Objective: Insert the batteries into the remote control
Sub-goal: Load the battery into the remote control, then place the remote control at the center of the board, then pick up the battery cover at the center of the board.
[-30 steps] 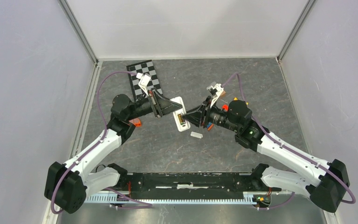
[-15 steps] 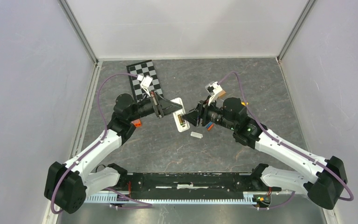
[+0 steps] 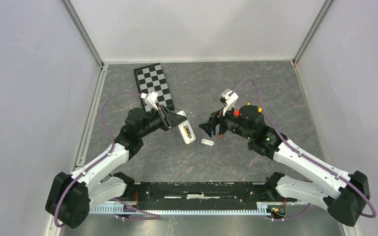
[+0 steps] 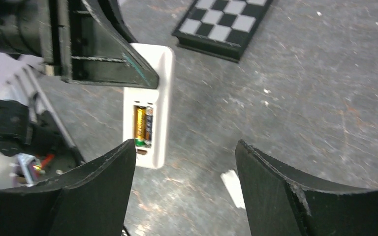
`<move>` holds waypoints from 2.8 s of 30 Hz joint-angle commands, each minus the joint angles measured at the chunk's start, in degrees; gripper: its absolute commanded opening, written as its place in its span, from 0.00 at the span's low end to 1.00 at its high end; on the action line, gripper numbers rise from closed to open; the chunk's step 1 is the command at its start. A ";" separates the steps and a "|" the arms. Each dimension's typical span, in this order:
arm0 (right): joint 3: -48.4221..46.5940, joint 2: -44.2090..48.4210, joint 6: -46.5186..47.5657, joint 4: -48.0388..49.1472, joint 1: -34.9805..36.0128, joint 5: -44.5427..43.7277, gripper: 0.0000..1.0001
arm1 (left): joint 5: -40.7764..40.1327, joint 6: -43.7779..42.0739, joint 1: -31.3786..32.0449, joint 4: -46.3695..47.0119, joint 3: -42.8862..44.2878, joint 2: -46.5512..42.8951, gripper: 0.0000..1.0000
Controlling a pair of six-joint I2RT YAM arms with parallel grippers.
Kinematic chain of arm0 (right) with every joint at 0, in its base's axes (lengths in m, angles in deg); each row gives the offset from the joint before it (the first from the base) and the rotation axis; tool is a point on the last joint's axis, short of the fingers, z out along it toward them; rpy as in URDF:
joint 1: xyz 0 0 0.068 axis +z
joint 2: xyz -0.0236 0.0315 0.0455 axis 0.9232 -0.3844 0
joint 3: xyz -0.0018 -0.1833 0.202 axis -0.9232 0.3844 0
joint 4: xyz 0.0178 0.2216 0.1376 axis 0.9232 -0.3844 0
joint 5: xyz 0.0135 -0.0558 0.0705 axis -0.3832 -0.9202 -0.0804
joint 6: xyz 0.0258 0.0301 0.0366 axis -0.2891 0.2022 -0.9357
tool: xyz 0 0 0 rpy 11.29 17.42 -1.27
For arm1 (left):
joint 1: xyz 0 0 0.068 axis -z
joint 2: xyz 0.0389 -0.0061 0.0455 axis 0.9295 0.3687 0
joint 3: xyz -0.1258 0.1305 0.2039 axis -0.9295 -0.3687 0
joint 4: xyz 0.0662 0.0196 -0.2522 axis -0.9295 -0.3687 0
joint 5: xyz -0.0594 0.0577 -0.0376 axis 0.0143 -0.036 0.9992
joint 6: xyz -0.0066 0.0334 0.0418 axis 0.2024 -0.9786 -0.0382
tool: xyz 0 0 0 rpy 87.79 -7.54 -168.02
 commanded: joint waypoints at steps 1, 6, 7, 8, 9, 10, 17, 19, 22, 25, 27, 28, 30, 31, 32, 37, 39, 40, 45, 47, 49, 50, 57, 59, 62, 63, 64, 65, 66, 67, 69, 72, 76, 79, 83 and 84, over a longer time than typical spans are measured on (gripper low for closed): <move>-0.58 -4.48 10.36 -7.59 -0.26 -4.43 0.78 | -8.50 3.75 -0.16 3.36 -3.35 -0.27 0.08; -1.54 -14.89 15.38 -13.66 -0.26 -8.51 0.74 | -10.48 4.77 -0.19 6.52 -5.97 2.32 0.08; -1.63 -16.42 15.26 -13.92 -0.26 -9.91 0.72 | -11.07 5.07 -0.20 7.81 -6.70 3.02 0.08; -1.57 -18.26 15.33 -13.92 -0.26 -10.61 0.68 | -11.58 5.66 -0.20 9.14 -7.32 3.82 0.08; -1.54 -19.59 15.57 -13.78 -0.26 -10.72 0.66 | -12.14 6.44 -0.17 10.28 -8.16 4.94 0.08; -1.54 -21.01 15.64 -13.76 -0.26 -10.74 0.64 | -12.85 7.62 -0.19 11.64 -8.82 5.94 0.08; -0.55 -25.70 15.55 -11.11 -0.26 -10.18 0.58 | -19.39 12.97 0.49 18.13 -11.85 14.76 0.12; -0.07 -26.21 15.21 -10.24 -0.26 -9.14 0.58 | -20.65 12.80 0.90 18.93 -11.41 17.00 0.15; 0.32 -27.00 14.96 -9.52 -0.30 -8.47 0.58 | -21.76 14.19 1.37 19.69 -10.71 20.44 0.19; 0.45 -27.44 14.87 -9.14 -0.26 -8.89 0.58 | -22.95 16.68 1.61 20.10 -10.77 23.59 0.23; 0.56 -27.49 14.72 -8.96 -0.26 -8.80 0.57 | -24.26 17.75 1.97 20.16 -11.09 25.16 0.24; 0.56 -27.50 14.62 -8.85 -0.26 -8.74 0.57 | -24.78 18.16 2.17 20.41 -11.35 25.75 0.25; 0.65 -27.49 14.46 -8.76 -0.26 -8.47 0.57 | -25.64 19.06 2.38 20.25 -11.84 26.24 0.29; 0.70 -27.52 14.41 -8.70 -0.26 -8.37 0.57 | -26.09 19.47 2.48 19.95 -12.22 26.14 0.33; 0.81 -27.54 14.28 -8.60 -0.26 -8.38 0.57 | -26.14 19.86 2.53 19.34 -12.63 25.60 0.37; 0.92 -27.50 13.65 -8.32 -0.26 -8.19 0.57 | -30.90 19.48 3.09 7.07 -11.75 20.17 0.52; 0.74 -27.50 13.27 -8.42 -0.26 -7.76 0.57 | -32.44 18.85 3.14 1.93 -11.03 17.50 0.60; 0.65 -27.43 13.10 -8.35 -0.26 -7.51 0.57 | -33.01 18.59 3.14 -0.73 -10.64 16.47 0.63; 0.56 -26.87 12.77 -8.06 -0.26 -5.78 0.57 | -34.66 17.54 3.14 -10.11 -9.46 12.06 0.74; 0.39 -26.81 12.76 -8.18 -0.26 -5.56 0.57 | -35.12 17.60 3.14 -13.15 -9.30 10.81 0.79; 0.36 -26.85 12.74 -8.37 -0.26 -5.38 0.57 | -35.21 17.20 3.22 -15.83 -9.02 9.70 0.83; 0.16 -27.02 12.56 -8.76 -0.30 -5.59 0.57 | -35.25 17.03 3.17 -17.07 -8.96 9.11 0.84; -1.75 -28.84 5.83 -13.82 -0.47 -10.16 0.46 | -37.10 13.94 3.16 -23.78 -9.45 2.29 0.98; -2.25 -29.91 2.37 -15.65 -0.52 -11.59 0.41 | -38.52 12.30 3.17 -25.13 -8.96 -0.17 0.98; -2.16 -31.09 -1.97 -16.74 -0.53 -12.71 0.33 | -40.63 8.79 3.06 -27.32 -7.22 -3.11 0.99; -1.93 -31.36 -3.42 -16.64 -0.53 -13.31 0.32 | -40.94 7.67 3.01 -27.67 -6.39 -3.88 1.00; -1.50 -31.47 -4.23 -15.92 -0.52 -13.37 0.31 | -41.46 6.52 3.02 -28.84 -5.25 -4.38 1.00; -1.22 -31.61 -5.05 -15.25 -0.55 -13.22 0.31 | -41.94 5.29 3.04 -29.43 -4.40 -4.97 1.00; -1.06 -31.76 -5.63 -14.79 -0.52 -13.04 0.31 | -42.24 4.00 2.98 -29.77 -3.38 -5.31 1.00; -1.02 -31.87 -6.29 -14.27 -0.56 -12.79 0.31 | -43.04 2.95 3.03 -30.73 -2.48 -5.73 1.00; -1.11 -32.08 -7.43 -13.79 -0.54 -12.58 0.31 | -44.35 1.67 2.84 -32.02 -0.77 -6.35 1.00; -1.13 -31.48 -8.67 -13.17 -0.52 -12.14 0.35 | -46.32 0.50 2.63 -32.53 0.42 -7.30 1.00; -1.43 -31.54 -10.21 -13.29 -0.56 -12.79 0.37 | -46.16 -0.05 2.06 -31.34 0.47 -8.44 1.00; -1.98 -32.42 -11.92 -14.52 -0.52 -14.48 0.34 | -43.43 -1.77 1.58 -30.10 0.78 -8.66 1.00; -1.88 -32.69 -14.03 -14.72 -0.52 -16.51 0.29 | -40.96 -3.04 1.50 -29.47 1.16 -8.47 1.00; -1.88 -32.70 -14.65 -14.76 -0.52 -16.89 0.28 | -40.59 -3.32 1.48 -29.16 1.11 -8.43 1.00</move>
